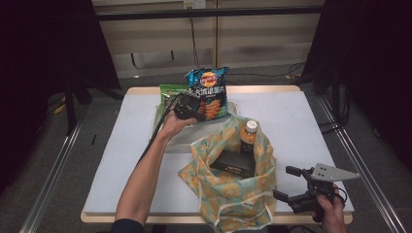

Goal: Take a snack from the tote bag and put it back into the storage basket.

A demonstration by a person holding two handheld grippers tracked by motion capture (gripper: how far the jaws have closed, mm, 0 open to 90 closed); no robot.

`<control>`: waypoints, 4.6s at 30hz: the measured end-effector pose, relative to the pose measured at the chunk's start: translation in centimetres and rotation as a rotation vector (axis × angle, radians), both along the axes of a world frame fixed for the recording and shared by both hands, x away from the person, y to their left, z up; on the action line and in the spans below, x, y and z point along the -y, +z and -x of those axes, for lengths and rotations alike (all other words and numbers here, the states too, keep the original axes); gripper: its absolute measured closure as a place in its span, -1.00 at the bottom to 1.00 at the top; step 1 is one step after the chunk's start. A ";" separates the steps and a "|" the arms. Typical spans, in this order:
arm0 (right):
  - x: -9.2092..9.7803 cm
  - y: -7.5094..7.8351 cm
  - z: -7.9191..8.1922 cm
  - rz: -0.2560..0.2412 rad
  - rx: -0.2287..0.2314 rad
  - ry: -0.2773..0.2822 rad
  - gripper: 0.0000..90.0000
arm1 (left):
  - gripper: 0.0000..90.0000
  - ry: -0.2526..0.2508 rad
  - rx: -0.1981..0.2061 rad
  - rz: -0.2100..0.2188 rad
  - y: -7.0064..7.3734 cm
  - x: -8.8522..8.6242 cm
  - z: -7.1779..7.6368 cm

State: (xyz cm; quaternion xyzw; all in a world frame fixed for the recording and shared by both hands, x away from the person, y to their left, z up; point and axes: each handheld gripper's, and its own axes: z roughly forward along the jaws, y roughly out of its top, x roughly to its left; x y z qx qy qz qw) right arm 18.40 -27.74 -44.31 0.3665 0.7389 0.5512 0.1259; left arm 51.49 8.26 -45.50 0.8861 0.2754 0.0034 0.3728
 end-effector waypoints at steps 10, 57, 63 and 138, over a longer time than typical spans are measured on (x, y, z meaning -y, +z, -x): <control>0.1 0.1 0.2 0.001 0.002 -0.002 -0.97 | 1.00 0.021 0.004 -0.019 0.1 -0.3 0.1; -0.9 1.7 0.1 0.018 0.064 -0.085 -0.37 | 0.70 -0.143 0.186 0.337 5.8 -3.8 13.6; -1.6 3.2 -1.0 0.001 0.070 -0.081 -0.30 | 0.59 -0.190 0.183 0.342 6.2 -2.9 15.5; 0.2 -0.4 -5.7 0.225 -0.041 -0.271 0.46 | 1.00 -0.147 0.072 0.069 -1.1 -0.8 17.2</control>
